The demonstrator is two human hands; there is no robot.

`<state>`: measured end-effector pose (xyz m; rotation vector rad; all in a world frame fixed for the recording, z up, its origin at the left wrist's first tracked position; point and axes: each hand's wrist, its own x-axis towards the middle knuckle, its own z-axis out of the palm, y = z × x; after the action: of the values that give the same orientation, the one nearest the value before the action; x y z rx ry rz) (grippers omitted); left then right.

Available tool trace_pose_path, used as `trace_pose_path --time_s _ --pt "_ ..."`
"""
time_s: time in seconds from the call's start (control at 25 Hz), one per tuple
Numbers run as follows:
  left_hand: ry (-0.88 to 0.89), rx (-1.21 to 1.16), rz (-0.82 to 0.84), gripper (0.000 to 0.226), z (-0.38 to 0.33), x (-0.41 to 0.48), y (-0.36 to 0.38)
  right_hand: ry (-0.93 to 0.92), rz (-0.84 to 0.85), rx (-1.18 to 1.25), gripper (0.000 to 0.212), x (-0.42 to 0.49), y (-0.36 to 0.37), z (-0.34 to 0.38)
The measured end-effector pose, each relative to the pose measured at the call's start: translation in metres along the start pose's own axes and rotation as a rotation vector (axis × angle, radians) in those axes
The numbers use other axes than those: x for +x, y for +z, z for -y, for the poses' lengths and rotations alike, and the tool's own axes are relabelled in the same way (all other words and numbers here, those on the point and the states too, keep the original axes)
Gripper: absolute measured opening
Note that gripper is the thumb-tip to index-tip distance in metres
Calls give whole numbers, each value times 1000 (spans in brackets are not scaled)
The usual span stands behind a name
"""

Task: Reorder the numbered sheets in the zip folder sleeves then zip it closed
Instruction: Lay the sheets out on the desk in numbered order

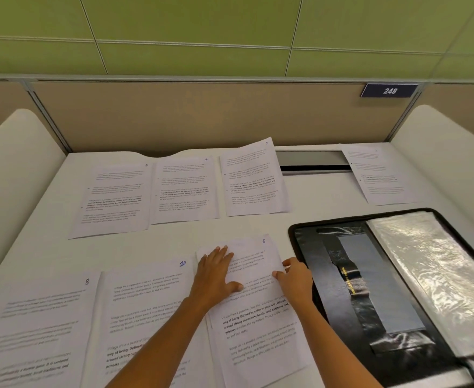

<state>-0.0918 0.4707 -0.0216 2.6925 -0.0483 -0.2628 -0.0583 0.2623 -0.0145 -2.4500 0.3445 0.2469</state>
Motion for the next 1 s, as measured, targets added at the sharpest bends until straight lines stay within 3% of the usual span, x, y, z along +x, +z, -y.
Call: trace_pose_path --time_s 0.32,1.0 --pt "26 72 43 92 -5 -3 3 3 -69 16 16 -5 -5 -3" --pt "28 51 40 88 0 -8 8 -80 -171 29 10 -17 -3 -7"
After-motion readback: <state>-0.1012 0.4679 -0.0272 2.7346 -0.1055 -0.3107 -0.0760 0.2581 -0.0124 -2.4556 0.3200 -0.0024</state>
